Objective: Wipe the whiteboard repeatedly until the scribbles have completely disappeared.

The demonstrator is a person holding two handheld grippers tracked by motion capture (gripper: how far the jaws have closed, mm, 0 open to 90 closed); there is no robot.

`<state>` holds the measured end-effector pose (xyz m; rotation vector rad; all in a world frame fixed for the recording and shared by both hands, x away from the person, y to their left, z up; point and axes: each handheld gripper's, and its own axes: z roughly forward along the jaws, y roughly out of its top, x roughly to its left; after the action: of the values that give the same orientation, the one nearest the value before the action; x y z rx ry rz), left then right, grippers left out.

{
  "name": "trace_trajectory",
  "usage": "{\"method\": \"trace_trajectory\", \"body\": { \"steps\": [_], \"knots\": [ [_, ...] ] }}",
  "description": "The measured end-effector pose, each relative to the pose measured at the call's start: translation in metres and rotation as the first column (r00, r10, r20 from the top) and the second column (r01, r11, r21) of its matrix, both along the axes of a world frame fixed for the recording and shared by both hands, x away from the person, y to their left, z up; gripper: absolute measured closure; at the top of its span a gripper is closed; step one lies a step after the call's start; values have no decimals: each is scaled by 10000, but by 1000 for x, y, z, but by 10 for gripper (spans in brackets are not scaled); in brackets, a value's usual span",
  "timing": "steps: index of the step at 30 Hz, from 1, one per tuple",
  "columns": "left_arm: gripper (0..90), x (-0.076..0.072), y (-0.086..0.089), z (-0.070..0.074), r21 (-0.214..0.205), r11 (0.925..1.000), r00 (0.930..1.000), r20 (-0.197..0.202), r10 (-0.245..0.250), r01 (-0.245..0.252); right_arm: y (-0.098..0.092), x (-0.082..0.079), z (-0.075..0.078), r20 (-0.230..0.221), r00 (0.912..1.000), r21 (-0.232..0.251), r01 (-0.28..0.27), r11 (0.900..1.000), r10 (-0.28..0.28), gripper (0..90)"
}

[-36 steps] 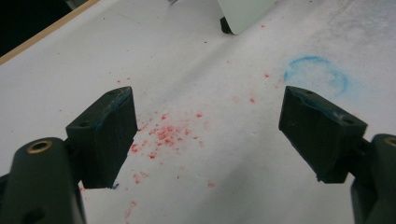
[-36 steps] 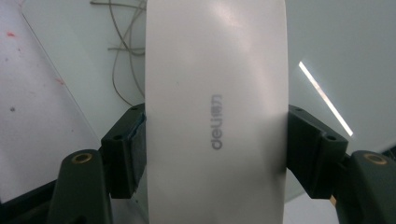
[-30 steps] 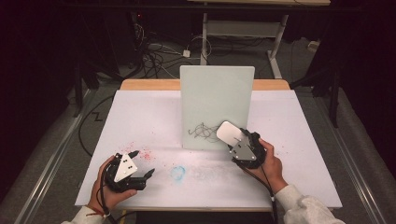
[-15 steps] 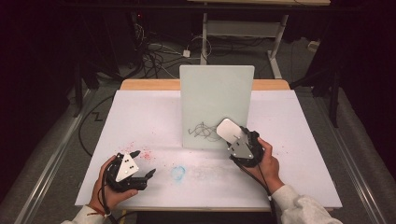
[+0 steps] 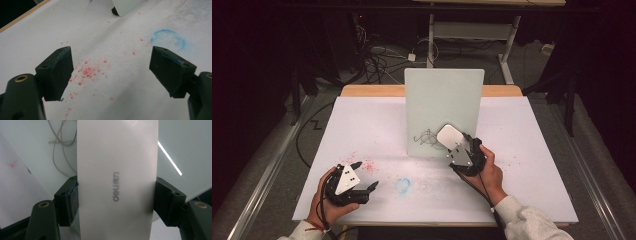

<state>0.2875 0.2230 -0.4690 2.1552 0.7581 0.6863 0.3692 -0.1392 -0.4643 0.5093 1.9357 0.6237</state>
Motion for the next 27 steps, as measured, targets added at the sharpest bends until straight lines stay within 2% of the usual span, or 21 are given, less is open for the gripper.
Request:
{"method": "trace_trajectory", "body": {
  "steps": [9, 12, 14, 16, 20, 24, 27],
  "knots": [
    [186, 0, -1, 0, -6, 10000, 10000, 1, -6, 6, -25, -6, -14, -620, 9978, -413, 203, 9989, -228, 308],
    [186, 0, 0, 0, -30, 10000, 10000, 1, -8, 8, -30, -8, -17, -542, 9983, -399, 187, 9990, -208, 308],
    [186, 0, 0, 0, -30, 10000, 10000, -31, -20, 20, -31, -8, -16, -605, 9973, -448, 386, 9982, -413, 308],
    [186, 0, 0, 0, -1, 10000, 10000, -34, -27, 27, -31, -7, -16, -518, 9983, -493, 260, 9984, -285, 308],
    [186, 1, -1, 0, 0, 10000, 10000, -32, -42, 42, -19, -6, -14, -107, 9996, -710, 270, 9971, -279, 308],
    [186, 1, -2, -1, 29, 10000, 10000, -79, -59, 59, 3, -3, -9, 378, 9990, -870, 276, 9958, -244, 308],
    [186, 2, -2, -2, 30, 9999, 9999, -116, -101, 102, 22, -2, -7, 326, 9993, -931, 185, 9955, -155, 307]
  ]
}}
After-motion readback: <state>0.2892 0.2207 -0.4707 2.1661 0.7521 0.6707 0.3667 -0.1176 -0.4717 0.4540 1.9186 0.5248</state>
